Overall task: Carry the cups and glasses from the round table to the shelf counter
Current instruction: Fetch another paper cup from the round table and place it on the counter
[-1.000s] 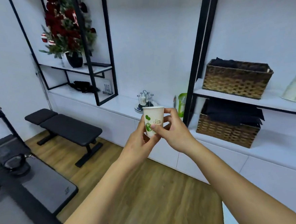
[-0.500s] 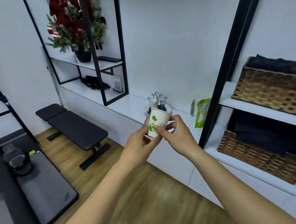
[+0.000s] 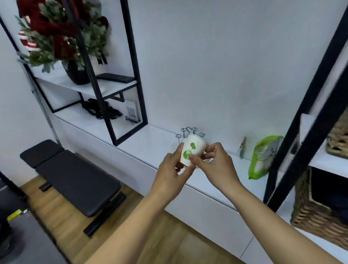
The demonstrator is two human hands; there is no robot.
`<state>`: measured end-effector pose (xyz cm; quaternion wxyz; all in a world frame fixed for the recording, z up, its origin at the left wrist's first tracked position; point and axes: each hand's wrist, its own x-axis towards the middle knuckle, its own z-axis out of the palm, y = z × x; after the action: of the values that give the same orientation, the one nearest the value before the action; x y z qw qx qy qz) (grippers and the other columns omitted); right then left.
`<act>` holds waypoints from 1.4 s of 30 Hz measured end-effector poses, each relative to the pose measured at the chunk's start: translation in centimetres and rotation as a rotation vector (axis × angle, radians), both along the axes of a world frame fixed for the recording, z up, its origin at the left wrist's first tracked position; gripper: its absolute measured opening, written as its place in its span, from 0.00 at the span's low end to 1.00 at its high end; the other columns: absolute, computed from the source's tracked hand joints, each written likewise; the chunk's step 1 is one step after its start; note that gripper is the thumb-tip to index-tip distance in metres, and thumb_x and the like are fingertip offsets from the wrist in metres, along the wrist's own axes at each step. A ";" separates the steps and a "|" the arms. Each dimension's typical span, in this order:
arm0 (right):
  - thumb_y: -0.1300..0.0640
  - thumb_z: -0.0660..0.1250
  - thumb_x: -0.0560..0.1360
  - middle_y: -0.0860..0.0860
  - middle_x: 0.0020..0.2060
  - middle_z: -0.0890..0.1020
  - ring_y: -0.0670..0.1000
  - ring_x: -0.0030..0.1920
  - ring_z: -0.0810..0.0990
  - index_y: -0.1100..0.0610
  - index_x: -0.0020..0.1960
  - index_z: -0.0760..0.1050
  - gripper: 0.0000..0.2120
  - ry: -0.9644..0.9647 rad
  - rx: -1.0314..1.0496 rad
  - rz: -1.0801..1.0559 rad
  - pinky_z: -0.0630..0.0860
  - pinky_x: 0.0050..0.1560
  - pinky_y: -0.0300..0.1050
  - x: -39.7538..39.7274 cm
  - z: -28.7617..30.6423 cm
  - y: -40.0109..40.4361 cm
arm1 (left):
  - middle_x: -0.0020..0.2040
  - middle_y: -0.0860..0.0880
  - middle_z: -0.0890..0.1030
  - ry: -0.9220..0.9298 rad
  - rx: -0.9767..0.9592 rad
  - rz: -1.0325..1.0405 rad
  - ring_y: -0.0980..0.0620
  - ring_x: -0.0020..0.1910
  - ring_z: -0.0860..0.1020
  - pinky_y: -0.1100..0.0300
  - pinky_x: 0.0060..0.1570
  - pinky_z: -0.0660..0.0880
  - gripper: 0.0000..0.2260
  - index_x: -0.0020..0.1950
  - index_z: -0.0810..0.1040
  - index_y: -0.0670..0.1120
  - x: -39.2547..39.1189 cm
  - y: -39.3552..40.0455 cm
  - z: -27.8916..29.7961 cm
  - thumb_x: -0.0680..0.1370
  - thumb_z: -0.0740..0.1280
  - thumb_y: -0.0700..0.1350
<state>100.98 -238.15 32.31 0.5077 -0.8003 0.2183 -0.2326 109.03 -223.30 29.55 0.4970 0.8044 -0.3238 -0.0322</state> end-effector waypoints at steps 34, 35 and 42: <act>0.59 0.63 0.81 0.56 0.59 0.81 0.57 0.51 0.81 0.52 0.73 0.73 0.20 0.510 0.467 0.006 0.85 0.39 0.52 30.6 -18.7 -24.4 | 0.67 0.54 0.74 0.306 0.319 0.103 0.52 0.61 0.78 0.48 0.59 0.78 0.26 0.73 0.72 0.51 29.5 -26.9 -16.5 0.77 0.76 0.50; 0.58 0.63 0.81 0.55 0.58 0.81 0.56 0.51 0.81 0.52 0.73 0.72 0.20 0.526 0.483 0.016 0.84 0.38 0.50 31.1 -19.0 -24.6 | 0.67 0.53 0.74 0.297 0.337 0.094 0.52 0.60 0.79 0.48 0.59 0.78 0.26 0.73 0.71 0.51 29.9 -27.2 -16.9 0.78 0.76 0.48; 0.56 0.58 0.82 0.54 0.67 0.76 0.56 0.56 0.78 0.49 0.78 0.64 0.24 0.677 0.448 0.074 0.82 0.41 0.49 33.1 -21.0 -25.2 | 0.68 0.48 0.74 0.269 0.494 0.037 0.44 0.59 0.80 0.46 0.56 0.77 0.20 0.73 0.71 0.46 31.2 -28.8 -18.8 0.81 0.70 0.46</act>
<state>134.13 -263.38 11.33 0.5768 -0.7087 0.3895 0.1155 140.20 -252.08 10.80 0.3249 0.8955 -0.2224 -0.2075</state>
